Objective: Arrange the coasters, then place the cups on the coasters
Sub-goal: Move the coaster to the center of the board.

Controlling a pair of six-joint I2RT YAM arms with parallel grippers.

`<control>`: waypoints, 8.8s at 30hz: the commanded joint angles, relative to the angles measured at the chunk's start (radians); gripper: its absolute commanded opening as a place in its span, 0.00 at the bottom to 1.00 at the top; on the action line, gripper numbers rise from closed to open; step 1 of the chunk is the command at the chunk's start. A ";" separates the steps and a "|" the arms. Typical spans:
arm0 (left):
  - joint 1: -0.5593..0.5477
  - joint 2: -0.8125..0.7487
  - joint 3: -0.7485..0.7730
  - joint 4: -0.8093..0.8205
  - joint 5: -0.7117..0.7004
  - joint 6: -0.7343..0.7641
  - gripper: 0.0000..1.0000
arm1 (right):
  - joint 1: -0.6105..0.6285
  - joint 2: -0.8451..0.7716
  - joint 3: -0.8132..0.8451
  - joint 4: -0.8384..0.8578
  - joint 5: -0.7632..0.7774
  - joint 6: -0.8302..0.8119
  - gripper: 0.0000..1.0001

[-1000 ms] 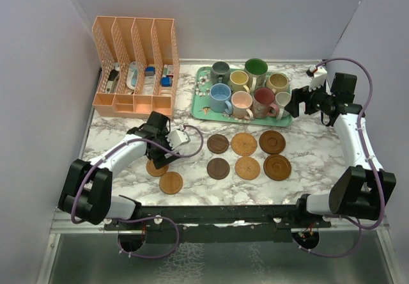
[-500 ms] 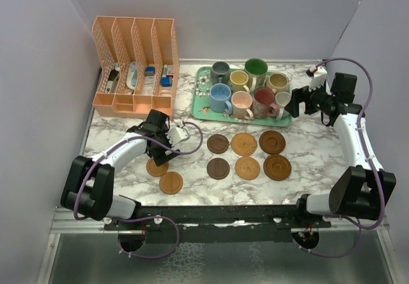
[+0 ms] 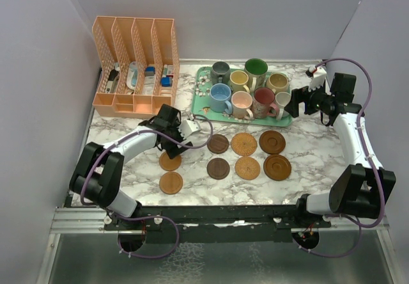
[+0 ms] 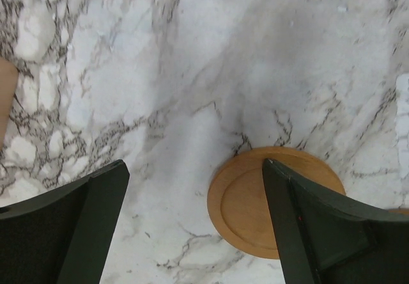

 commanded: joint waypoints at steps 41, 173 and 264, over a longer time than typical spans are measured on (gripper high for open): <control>-0.088 0.060 0.131 0.096 -0.054 -0.053 0.95 | 0.005 0.029 0.017 -0.017 0.009 -0.017 0.97; -0.235 -0.179 -0.208 0.116 0.005 -0.044 0.93 | 0.005 0.022 0.022 -0.028 0.015 -0.026 0.97; -0.378 -0.110 -0.152 0.096 0.054 0.007 0.93 | 0.005 0.041 0.024 -0.032 0.029 -0.034 0.97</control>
